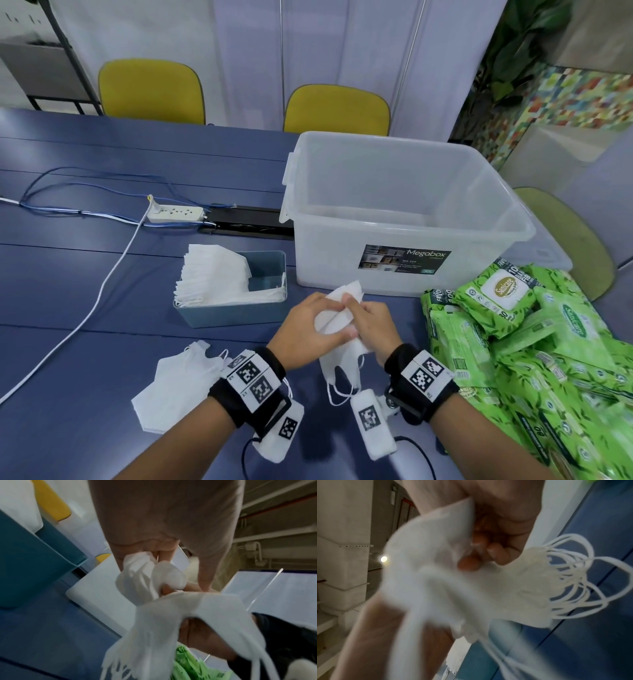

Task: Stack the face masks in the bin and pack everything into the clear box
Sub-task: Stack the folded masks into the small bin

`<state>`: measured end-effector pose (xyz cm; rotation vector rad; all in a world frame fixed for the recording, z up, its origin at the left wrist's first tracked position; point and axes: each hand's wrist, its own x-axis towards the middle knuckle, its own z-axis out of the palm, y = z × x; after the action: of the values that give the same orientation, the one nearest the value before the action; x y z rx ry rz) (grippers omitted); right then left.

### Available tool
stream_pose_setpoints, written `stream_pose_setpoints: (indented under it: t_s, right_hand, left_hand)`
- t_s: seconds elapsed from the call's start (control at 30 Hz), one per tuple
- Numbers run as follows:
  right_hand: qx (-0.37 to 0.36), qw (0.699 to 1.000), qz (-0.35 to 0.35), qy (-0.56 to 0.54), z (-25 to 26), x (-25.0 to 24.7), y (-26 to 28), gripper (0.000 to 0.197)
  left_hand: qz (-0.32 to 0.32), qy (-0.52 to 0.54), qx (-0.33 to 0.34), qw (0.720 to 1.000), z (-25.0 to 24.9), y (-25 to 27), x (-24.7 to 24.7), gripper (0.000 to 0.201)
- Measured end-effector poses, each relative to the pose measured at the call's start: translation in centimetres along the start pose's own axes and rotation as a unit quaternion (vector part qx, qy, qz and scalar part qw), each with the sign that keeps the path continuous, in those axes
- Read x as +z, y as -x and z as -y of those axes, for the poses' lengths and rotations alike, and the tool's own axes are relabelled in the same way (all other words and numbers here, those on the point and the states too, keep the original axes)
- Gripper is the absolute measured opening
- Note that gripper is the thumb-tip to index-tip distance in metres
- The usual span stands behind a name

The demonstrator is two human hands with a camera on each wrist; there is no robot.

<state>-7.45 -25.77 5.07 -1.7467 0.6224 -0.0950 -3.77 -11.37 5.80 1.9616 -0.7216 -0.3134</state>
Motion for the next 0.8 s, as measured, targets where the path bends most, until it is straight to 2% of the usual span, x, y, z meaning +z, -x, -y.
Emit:
stream_pose_setpoints:
  t_s: [0.13,0.23,0.3,0.37,0.47,0.53,0.6,0.73,0.8]
  right_hand:
    - [0.035,0.993,0.053,-0.101,0.8,-0.3,0.8,0.047]
    - [0.060,0.981,0.116,-0.141,1.3,-0.9,1.0,0.056]
    - [0.063,0.974,0.155,-0.155,1.5,-1.4,1.0,0.051]
    - [0.056,0.964,0.193,-0.175,1.5,-2.1,1.1,0.045]
    - [0.030,0.950,0.232,-0.206,0.9,-3.5,1.0,0.044]
    - [0.012,0.959,0.221,-0.175,0.7,-4.1,0.8,0.033]
    - [-0.011,0.976,0.181,-0.118,0.8,-4.4,0.7,0.019]
    - [-0.069,0.989,0.127,-0.004,1.6,-4.9,0.4,0.030]
    - [-0.094,0.985,0.128,0.069,1.9,-5.1,-0.1,0.026]
  left_hand:
    - [-0.002,0.046,-0.045,0.998,0.5,-0.4,-0.3,0.025]
    - [-0.006,0.086,-0.081,0.993,0.9,-0.8,-0.5,0.022]
    - [-0.017,0.122,-0.089,0.988,1.1,-1.1,-0.7,0.013]
    - [-0.038,0.136,-0.090,0.986,1.4,-1.3,-1.0,0.019]
    - [-0.060,0.136,-0.085,0.985,1.7,-1.6,-1.9,0.013]
    - [-0.062,0.147,-0.083,0.984,2.1,-1.7,-2.4,0.030]
    - [-0.059,0.157,-0.076,0.983,2.3,-1.7,-2.8,0.039]
    - [-0.041,0.102,-0.070,0.991,2.1,-1.9,-3.4,0.043]
    - [-0.015,0.102,-0.084,0.991,1.8,-2.0,-3.5,0.047]
